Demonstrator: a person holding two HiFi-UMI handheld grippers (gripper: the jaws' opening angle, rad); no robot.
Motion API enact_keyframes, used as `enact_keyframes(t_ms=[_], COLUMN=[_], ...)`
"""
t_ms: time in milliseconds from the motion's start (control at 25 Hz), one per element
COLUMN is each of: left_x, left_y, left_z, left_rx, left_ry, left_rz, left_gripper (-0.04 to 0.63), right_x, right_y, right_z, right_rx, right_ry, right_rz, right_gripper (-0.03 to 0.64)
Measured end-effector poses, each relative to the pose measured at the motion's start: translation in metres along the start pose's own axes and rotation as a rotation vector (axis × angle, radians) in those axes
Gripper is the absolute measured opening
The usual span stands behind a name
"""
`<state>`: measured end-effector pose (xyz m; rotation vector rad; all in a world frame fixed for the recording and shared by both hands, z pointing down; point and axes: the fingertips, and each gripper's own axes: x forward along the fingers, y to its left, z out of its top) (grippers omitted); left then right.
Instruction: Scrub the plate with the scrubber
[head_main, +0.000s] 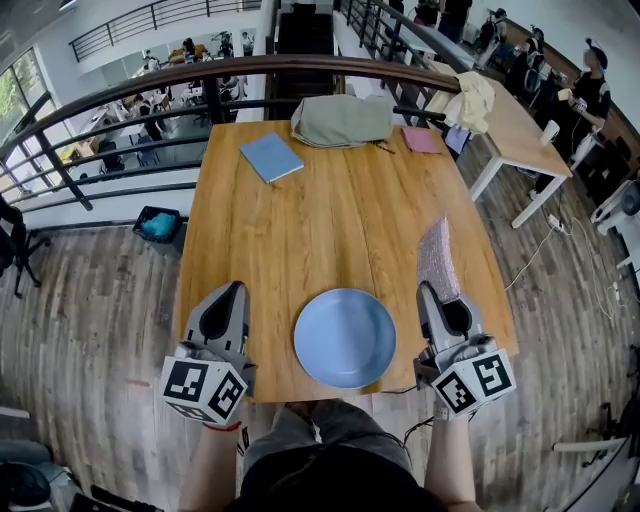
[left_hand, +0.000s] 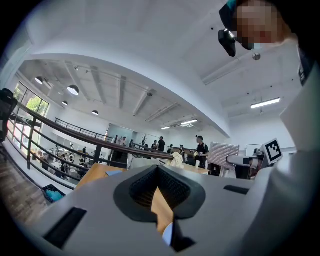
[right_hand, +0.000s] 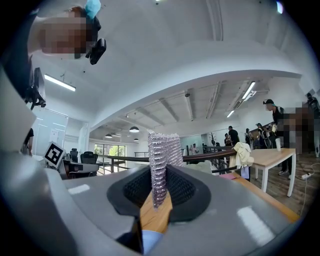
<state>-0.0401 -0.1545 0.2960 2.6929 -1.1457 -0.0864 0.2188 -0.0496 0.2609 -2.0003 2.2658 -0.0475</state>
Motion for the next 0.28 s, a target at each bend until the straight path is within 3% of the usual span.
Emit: enact_keyframes(t_ms=[280], left_x=[-0.0005], left_y=[0.0019], left_z=[-0.0008], left_rx=[0.006], left_ry=[0.000], left_rz=[0.000], left_gripper=[-0.003], right_x=[0.0009], right_y=[0.0077], right_z=[-0.0026], right_rx=[-0.017], right_ry=[0.010], right_rz=[0.015], right_gripper=[0.084])
